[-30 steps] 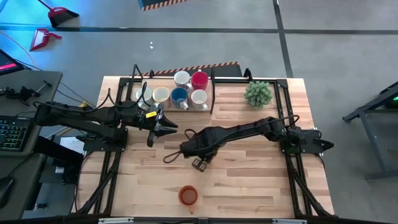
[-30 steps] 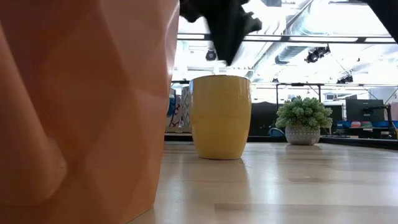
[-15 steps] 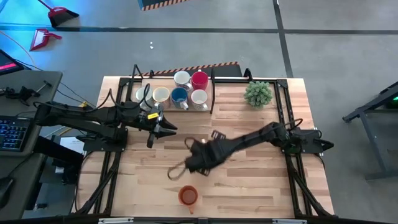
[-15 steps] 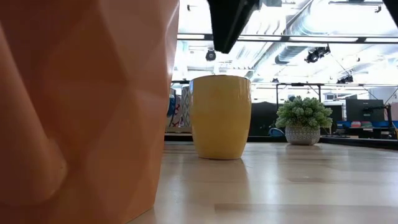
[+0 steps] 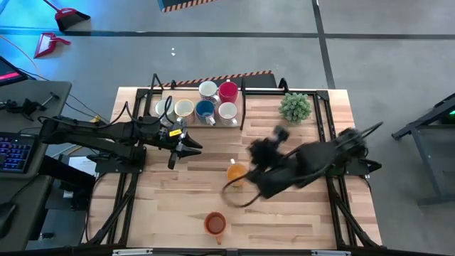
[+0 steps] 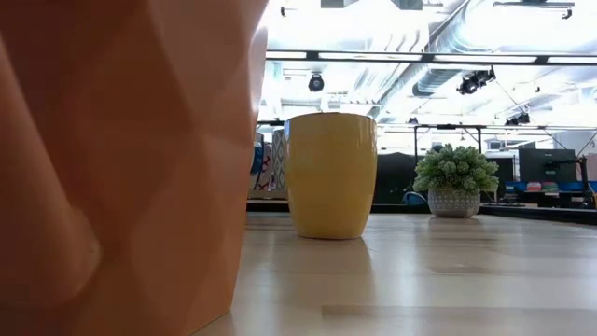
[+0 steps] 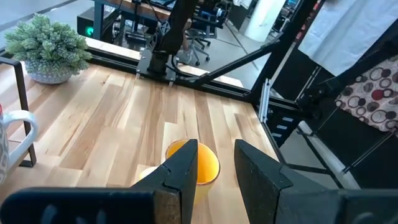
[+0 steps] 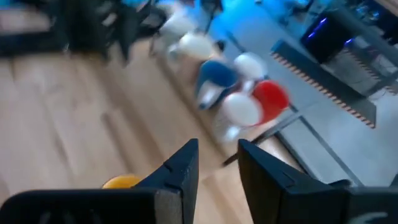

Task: Place coffee mugs
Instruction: Put the yellow mug on the shelf

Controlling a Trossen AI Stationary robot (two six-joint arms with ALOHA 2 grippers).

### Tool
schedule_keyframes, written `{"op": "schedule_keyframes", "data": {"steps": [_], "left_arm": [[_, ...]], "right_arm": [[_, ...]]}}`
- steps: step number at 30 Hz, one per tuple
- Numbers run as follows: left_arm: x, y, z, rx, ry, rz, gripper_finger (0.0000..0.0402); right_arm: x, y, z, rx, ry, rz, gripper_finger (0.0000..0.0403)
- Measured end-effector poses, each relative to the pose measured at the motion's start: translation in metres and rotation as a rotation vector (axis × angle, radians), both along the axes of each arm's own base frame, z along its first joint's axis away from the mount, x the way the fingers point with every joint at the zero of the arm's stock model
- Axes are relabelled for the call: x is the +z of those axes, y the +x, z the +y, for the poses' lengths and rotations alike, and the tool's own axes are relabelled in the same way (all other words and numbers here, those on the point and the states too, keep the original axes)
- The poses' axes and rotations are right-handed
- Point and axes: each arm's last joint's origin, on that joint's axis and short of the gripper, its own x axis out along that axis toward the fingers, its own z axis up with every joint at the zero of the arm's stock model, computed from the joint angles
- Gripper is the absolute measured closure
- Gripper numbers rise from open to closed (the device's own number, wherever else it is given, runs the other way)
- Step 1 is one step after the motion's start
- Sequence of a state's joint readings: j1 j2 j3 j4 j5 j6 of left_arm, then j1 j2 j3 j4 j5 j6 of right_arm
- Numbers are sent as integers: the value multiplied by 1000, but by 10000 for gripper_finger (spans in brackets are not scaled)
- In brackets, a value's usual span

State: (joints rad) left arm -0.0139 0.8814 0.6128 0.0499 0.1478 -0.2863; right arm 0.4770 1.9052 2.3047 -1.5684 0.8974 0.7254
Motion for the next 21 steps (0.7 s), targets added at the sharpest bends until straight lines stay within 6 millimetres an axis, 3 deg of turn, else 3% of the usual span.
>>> {"op": "schedule_keyframes", "data": {"steps": [3, 6, 12, 18, 21], "left_arm": [[0, 0, 0, 0, 0, -1, 308], [0, 0, 0, 0, 0, 0, 308], [0, 0, 0, 9, 13, -6, 308], [2, 1, 2, 72, 34, -26, 308], [2, 1, 3, 113, 43, -26, 308]], "right_arm": [[17, -33, -17, -39, -6, -69, 304], [6, -63, -33, -113, 38, -99, 304], [-61, -101, -46, -134, 164, -237, 304], [-135, -113, -52, 109, 284, -394, 304], [-157, -117, -55, 260, 338, -527, 304]]}}
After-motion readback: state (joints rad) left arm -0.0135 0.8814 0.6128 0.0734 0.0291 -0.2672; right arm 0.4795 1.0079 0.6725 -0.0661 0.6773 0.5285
